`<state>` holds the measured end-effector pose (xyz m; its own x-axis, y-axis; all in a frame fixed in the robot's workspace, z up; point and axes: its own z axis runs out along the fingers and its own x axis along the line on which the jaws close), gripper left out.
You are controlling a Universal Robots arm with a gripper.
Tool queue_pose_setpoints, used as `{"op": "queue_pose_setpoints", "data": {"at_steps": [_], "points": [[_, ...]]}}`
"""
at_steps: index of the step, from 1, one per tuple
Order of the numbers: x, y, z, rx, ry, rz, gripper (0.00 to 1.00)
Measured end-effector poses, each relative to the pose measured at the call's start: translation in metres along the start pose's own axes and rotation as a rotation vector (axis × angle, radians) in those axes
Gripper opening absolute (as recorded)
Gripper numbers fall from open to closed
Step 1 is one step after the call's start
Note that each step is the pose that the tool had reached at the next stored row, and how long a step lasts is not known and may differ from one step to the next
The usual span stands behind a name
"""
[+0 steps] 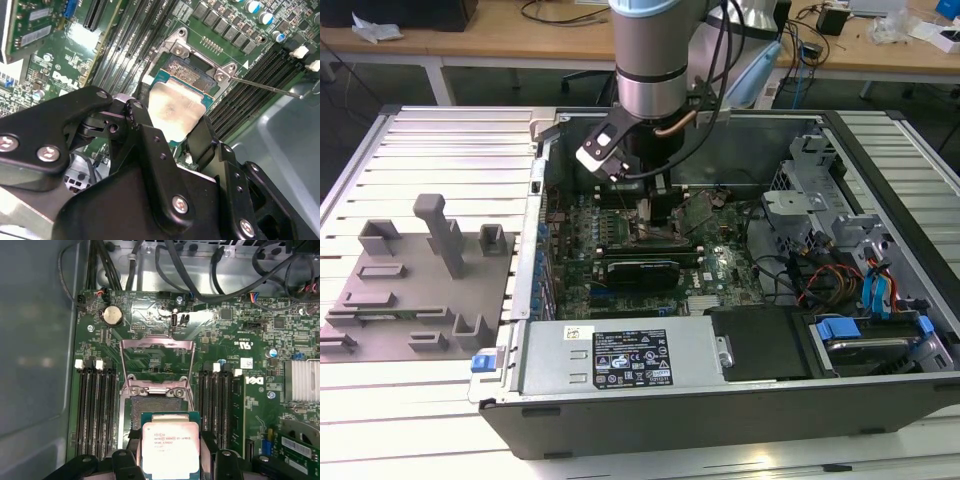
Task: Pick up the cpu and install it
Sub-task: 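Place the cpu into insertion slot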
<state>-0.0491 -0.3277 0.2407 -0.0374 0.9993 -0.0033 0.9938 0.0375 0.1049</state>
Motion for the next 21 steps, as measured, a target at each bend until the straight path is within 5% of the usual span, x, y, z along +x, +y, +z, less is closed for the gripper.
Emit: {"op": "queue_pose_setpoints", "data": {"at_steps": [9,14,21], "points": [[0.0038,-0.0013,0.0142,0.0104,-0.0039,0.0,0.55],[0.0062,-0.0021,0.0225,0.027,-0.0035,0.001,0.55],[0.0065,0.0003,0.0325,0.0318,-0.0033,0.001,0.55]]}}
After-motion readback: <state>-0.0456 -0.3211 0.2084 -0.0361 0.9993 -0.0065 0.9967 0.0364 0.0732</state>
